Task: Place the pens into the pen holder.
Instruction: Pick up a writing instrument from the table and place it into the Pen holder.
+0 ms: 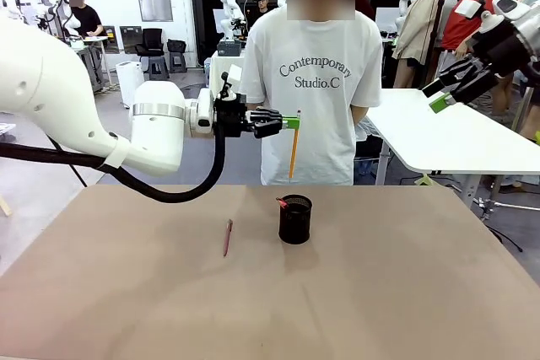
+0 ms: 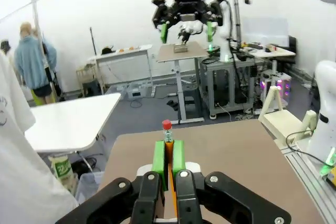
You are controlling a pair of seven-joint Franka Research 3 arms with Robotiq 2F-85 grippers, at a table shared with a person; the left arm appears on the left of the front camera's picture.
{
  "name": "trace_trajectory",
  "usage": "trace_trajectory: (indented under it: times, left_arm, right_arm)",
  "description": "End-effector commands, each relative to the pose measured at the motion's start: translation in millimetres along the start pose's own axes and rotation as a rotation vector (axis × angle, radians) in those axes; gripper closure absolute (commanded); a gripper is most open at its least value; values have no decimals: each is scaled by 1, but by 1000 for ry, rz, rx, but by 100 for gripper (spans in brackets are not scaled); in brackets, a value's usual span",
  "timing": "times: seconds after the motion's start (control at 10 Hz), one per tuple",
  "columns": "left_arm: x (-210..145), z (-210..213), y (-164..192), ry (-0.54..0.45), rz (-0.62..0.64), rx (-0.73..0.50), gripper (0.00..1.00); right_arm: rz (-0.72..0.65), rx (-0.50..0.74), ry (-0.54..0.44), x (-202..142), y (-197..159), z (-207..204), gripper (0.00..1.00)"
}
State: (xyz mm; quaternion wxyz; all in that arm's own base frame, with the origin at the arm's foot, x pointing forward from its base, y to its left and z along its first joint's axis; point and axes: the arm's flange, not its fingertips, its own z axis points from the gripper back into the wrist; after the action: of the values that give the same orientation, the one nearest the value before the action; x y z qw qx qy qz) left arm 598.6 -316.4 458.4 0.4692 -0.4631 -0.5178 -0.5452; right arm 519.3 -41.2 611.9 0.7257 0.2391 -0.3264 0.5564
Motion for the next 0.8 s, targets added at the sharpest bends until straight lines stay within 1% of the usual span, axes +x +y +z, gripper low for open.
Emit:
trace_trajectory:
  times: [0.0,0.2,0.4,0.7]
  left_arm:
    - [-13,-2,7,-12,-60,-69,100]
    - [-32,-9,11,-30,-68,-82,100]
    - [-42,-13,15,-69,-69,-100,100]
    - [-63,-15,16,-88,-3,-103,100]
  right_arm:
    - [-5,-2,0,1,1,1,0]
    - [-5,-2,0,1,1,1,0]
    - [-5,-2,0,1,1,1,0]
    - [-5,-2,0,1,1,1,0]
